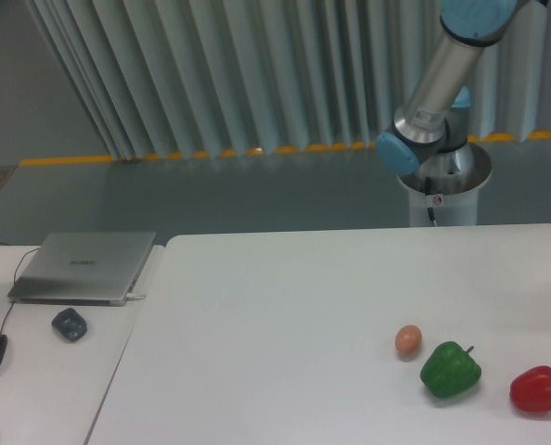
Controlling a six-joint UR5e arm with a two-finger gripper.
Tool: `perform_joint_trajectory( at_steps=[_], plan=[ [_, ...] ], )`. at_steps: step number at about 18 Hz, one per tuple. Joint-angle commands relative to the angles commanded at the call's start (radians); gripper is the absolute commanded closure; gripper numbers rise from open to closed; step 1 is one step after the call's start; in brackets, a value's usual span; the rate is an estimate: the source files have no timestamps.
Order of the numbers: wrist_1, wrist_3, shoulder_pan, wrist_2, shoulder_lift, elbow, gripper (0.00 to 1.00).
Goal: Place the triangular bread on the table
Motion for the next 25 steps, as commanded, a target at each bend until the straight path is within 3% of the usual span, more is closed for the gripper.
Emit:
perform_joint_trajectory(
  at_steps=[4,9,13,15,17,23,25],
  plan=[
    [-0.008,0.000,-0.003,0.002,0.011,0.018,0.83],
    [-0.046,-0.002,-0.040,0.006,0.043,0.040,0.84],
    [-0.132,-0.012,-0.096,0.009,0.093,0.057,0.84],
    [-0.190,-0.014,-0.126,0.002,0.146,0.064,0.84],
    [-0.230,-0.026,-0.173,0.000,0.184,0.077,0.84],
    [-0.222,-0.230,-0.351,0.008,0.219,0.060,0.84],
    [-0.212,-0.285,-0.426,0.021,0.221,0.022,0.84]
  ],
)
